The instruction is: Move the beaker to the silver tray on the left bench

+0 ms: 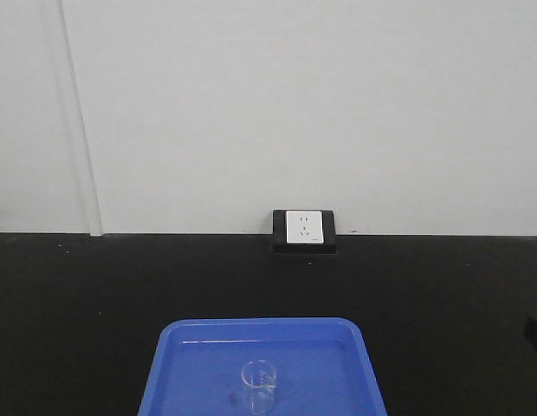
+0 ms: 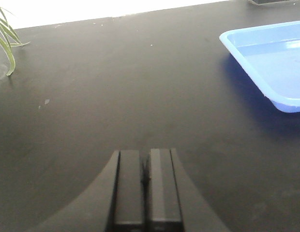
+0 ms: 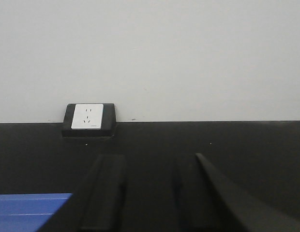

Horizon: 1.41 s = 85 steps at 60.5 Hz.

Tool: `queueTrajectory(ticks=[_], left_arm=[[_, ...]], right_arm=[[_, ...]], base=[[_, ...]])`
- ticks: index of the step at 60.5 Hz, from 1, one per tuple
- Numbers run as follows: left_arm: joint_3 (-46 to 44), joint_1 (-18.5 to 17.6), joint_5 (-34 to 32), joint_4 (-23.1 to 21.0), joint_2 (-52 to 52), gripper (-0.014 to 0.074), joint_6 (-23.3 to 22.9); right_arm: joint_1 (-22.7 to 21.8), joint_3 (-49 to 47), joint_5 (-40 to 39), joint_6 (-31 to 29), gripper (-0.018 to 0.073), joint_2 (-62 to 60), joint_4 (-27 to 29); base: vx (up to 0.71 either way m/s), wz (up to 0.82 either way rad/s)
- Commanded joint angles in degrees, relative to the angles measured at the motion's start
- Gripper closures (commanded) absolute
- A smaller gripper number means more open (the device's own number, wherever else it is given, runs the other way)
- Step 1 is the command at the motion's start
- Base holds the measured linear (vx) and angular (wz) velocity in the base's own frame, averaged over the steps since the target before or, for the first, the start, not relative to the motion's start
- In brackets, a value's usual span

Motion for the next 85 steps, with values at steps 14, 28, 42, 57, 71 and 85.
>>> queueTrajectory(ticks=[14,28,42,57,71,85], left_arm=[[1.1,-0.3,-4.3,-0.2,-0.4,0.0595,-0.1],[1.1,-0.3,-4.3,-0.2,-0.4,0.0595,-0.1],[1.1,-0.3,-4.3,-0.2,-0.4,0.0595,-0.1],[1.1,-0.3,-4.3,-0.2,-0.4,0.0595,-0.1],[1.1,-0.3,-4.3,-0.2,-0.4,0.0595,-0.1],[1.1,-0.3,-4.3,-0.2,-0.4,0.0595,-0.1]], right_arm=[[-0.4,-2.2,-7.5,2.1,-0.0167,-0.6,0.2],[0.6,-2.2,-9.2,4.6,-0.0130,3.1,-4.2],[12.9,-2.2,-11.9,4.7,-0.0050,14.0,-13.3],[25.8,-2.2,-21.4,4.7,-0.0035,31.1,-15.1],[27.6,-2.5,-36.3,4.7,-0.0035,45.0,-13.7],[27.6,-7.1,-44.2,4.7,-0.0035,55.4,-13.3]], base=[[0.00,0.00],[0.00,0.00],[0.00,0.00],[0.00,0.00],[0.00,0.00],[0.00,0.00]])
